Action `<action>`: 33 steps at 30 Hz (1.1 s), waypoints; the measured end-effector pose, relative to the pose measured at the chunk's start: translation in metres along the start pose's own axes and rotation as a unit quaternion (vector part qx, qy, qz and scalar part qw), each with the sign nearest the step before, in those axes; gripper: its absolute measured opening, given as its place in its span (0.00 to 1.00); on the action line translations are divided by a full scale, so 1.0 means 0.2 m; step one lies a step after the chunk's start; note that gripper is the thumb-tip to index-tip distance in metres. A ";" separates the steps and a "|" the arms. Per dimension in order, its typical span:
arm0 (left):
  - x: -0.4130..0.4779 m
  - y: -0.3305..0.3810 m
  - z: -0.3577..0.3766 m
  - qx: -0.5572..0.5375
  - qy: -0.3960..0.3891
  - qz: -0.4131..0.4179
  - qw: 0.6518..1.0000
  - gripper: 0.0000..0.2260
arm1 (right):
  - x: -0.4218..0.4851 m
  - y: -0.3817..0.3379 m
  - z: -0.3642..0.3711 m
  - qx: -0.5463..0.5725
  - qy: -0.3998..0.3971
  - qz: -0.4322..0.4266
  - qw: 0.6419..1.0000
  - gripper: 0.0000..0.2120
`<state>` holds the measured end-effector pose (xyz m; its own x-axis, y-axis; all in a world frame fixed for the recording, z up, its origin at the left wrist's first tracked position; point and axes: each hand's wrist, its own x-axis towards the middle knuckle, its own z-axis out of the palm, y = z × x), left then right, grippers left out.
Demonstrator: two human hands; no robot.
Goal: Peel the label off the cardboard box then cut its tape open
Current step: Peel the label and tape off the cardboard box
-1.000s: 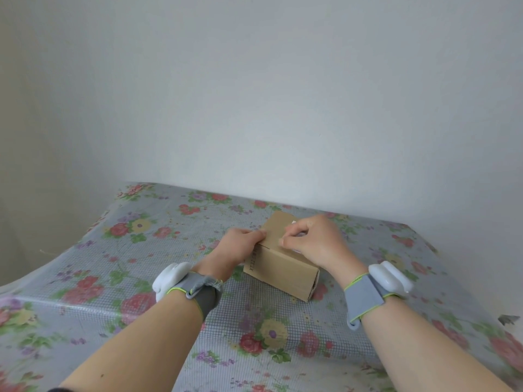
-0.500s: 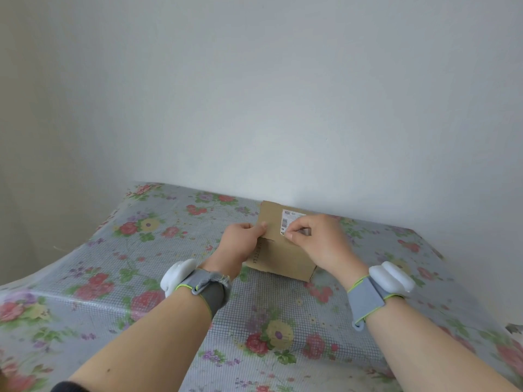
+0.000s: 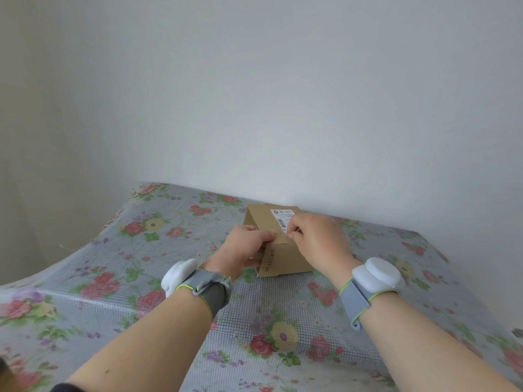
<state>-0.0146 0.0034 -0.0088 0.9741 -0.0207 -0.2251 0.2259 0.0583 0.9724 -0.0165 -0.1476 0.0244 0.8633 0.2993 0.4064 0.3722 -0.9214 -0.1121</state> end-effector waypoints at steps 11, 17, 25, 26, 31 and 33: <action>-0.01 -0.01 -0.03 0.011 -0.019 -0.012 1.000 0.05 | 0.00 0.03 0.07 -0.030 -0.006 0.004 1.000 0.07; -0.01 -0.01 -0.03 0.012 -0.025 -0.020 0.999 0.03 | 0.01 0.04 0.04 0.058 -0.011 0.017 0.998 0.04; 0.01 -0.02 -0.03 0.014 -0.022 -0.029 0.999 0.04 | 0.00 -0.01 0.07 -0.114 -0.014 -0.069 0.991 0.07; 0.01 -0.02 -0.03 0.014 -0.022 -0.030 0.999 0.04 | 0.00 -0.01 0.08 -0.108 -0.014 -0.058 0.992 0.07; 0.00 -0.01 -0.04 0.016 -0.032 -0.032 0.999 0.04 | 0.00 0.01 0.09 -0.007 0.001 0.025 1.000 0.05; -0.01 -0.01 -0.04 0.022 -0.042 -0.036 0.998 0.04 | 0.01 0.03 0.08 0.059 -0.005 0.056 0.997 0.05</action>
<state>-0.0164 0.0115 -0.0103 0.9510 -0.1060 -0.2906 0.2933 0.0103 0.9560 -0.0075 -0.1497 0.0098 0.9045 0.1991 0.3771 0.3107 -0.9134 -0.2630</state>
